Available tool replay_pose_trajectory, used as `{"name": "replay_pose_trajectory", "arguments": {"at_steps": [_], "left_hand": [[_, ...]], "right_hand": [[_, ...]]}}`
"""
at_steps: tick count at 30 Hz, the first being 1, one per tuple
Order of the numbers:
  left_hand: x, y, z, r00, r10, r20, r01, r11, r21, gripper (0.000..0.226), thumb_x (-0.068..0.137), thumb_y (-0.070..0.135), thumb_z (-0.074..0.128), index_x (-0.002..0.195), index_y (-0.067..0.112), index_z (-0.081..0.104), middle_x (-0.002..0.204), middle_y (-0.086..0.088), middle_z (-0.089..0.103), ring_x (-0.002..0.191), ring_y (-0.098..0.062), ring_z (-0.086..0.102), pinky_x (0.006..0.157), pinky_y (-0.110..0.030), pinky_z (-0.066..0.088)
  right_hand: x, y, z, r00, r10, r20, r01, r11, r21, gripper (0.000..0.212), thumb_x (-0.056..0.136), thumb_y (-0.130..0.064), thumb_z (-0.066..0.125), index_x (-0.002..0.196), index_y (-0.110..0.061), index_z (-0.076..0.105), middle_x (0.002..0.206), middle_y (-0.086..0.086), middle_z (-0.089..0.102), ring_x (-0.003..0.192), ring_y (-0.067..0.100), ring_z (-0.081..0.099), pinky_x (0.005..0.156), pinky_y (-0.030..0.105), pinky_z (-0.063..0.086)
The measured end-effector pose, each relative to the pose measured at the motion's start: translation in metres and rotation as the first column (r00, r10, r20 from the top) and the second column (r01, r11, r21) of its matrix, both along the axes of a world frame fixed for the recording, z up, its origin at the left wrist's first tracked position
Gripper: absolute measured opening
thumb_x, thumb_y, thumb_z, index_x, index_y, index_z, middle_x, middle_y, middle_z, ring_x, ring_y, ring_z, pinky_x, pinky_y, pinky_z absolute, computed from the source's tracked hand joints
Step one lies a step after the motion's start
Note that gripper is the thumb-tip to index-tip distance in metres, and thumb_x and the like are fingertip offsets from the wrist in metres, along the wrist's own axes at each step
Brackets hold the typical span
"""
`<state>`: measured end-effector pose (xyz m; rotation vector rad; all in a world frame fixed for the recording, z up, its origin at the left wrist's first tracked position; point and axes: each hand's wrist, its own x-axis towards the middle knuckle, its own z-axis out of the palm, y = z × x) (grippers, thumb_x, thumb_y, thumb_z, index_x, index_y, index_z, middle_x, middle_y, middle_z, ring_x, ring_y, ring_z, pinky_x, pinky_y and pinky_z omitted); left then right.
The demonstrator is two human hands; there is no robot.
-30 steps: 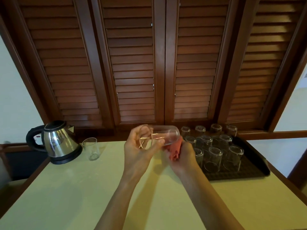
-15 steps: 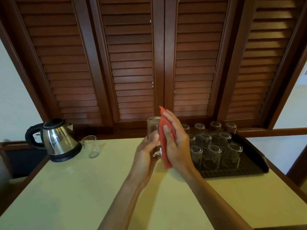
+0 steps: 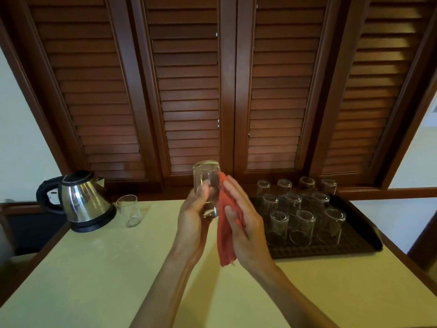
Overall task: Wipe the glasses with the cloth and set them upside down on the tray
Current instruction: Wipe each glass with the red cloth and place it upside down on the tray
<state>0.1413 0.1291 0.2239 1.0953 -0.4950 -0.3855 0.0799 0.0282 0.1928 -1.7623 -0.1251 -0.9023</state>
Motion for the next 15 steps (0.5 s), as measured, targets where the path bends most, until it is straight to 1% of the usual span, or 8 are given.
{"name": "replay_pose_trajectory", "arguments": {"at_steps": [3, 5, 7, 9, 10, 12, 14, 15], "left_hand": [[-0.013, -0.003, -0.007, 0.997, -0.058, 0.044, 0.055, 0.997, 0.054, 0.046, 0.096, 0.039, 0.050, 0.134, 0.019, 0.068, 0.130, -0.008, 0.072, 0.112, -0.020, 0.069, 0.086, -0.030, 0.058], [-0.012, -0.004, -0.008, 0.998, -0.046, 0.031, 0.044, 0.997, 0.055, 0.044, 0.097, 0.039, 0.049, 0.134, 0.023, 0.068, 0.132, -0.005, 0.072, 0.115, -0.019, 0.068, 0.090, -0.033, 0.057], [-0.004, -0.003, -0.004, 1.000, 0.001, -0.014, 0.000, 1.000, 0.029, 0.044, 0.099, 0.040, 0.050, 0.136, 0.023, 0.067, 0.133, -0.004, 0.072, 0.123, -0.020, 0.066, 0.101, -0.039, 0.054], [0.001, -0.002, 0.000, 0.994, 0.054, -0.099, -0.057, 0.998, -0.022, 0.051, 0.094, 0.048, 0.057, 0.134, 0.017, 0.068, 0.132, -0.009, 0.071, 0.125, -0.025, 0.065, 0.103, -0.042, 0.051], [0.003, -0.002, 0.001, 0.985, 0.091, -0.149, -0.099, 0.994, -0.048, 0.053, 0.091, 0.049, 0.061, 0.129, 0.014, 0.069, 0.129, -0.011, 0.071, 0.119, -0.025, 0.067, 0.098, -0.040, 0.053], [0.005, -0.004, 0.002, 0.961, 0.142, -0.239, -0.165, 0.983, -0.081, 0.038, 0.093, 0.042, 0.063, 0.118, 0.015, 0.069, 0.125, -0.009, 0.066, 0.104, -0.021, 0.068, 0.087, -0.035, 0.056], [0.005, -0.009, -0.001, 0.950, 0.136, -0.281, -0.159, 0.986, -0.058, 0.021, 0.101, 0.032, 0.060, 0.115, 0.018, 0.068, 0.130, -0.010, 0.064, 0.107, -0.024, 0.070, 0.091, -0.038, 0.058], [0.003, -0.010, -0.002, 0.946, 0.121, -0.300, -0.143, 0.988, -0.052, 0.019, 0.102, 0.029, 0.061, 0.114, 0.017, 0.068, 0.131, -0.011, 0.064, 0.111, -0.028, 0.071, 0.095, -0.041, 0.059]], "right_hand": [[0.015, -0.016, 0.023, 0.998, -0.057, -0.034, 0.061, 0.988, 0.139, 0.042, 0.106, -0.026, 0.043, 0.149, -0.023, 0.045, 0.148, -0.006, 0.052, 0.139, 0.011, 0.048, 0.112, 0.027, 0.043], [0.011, -0.014, 0.029, 0.992, -0.122, 0.022, 0.122, 0.992, -0.041, 0.045, 0.106, -0.021, 0.043, 0.151, -0.015, 0.044, 0.159, -0.004, 0.039, 0.147, 0.008, 0.036, 0.117, 0.024, 0.035], [0.003, -0.005, 0.013, 0.993, -0.079, 0.088, 0.099, 0.964, -0.246, 0.044, 0.106, -0.013, 0.044, 0.150, -0.012, 0.045, 0.163, -0.002, 0.034, 0.151, 0.012, 0.031, 0.120, 0.027, 0.032], [-0.008, 0.000, -0.010, 0.992, -0.047, 0.113, 0.075, 0.963, -0.257, 0.041, 0.106, -0.016, 0.046, 0.147, -0.014, 0.050, 0.162, -0.003, 0.036, 0.150, 0.015, 0.033, 0.119, 0.029, 0.034], [-0.013, 0.002, -0.018, 0.989, -0.081, 0.123, 0.103, 0.977, -0.186, 0.040, 0.105, -0.026, 0.049, 0.144, -0.020, 0.054, 0.159, -0.006, 0.038, 0.147, 0.013, 0.037, 0.115, 0.026, 0.038], [-0.020, 0.005, -0.025, 0.967, -0.224, 0.120, 0.208, 0.969, 0.134, 0.039, 0.097, -0.048, 0.057, 0.132, -0.033, 0.064, 0.144, -0.011, 0.047, 0.131, 0.004, 0.050, 0.099, 0.019, 0.049], [-0.022, 0.009, -0.024, 0.960, -0.273, 0.063, 0.196, 0.813, 0.548, 0.030, 0.088, -0.043, 0.067, 0.117, -0.036, 0.069, 0.121, -0.012, 0.062, 0.113, 0.008, 0.063, 0.084, 0.021, 0.055], [-0.020, 0.012, -0.024, 0.955, -0.293, 0.050, 0.196, 0.748, 0.634, 0.028, 0.085, -0.035, 0.071, 0.113, -0.035, 0.069, 0.113, -0.015, 0.068, 0.107, 0.012, 0.067, 0.081, 0.023, 0.056]]}}
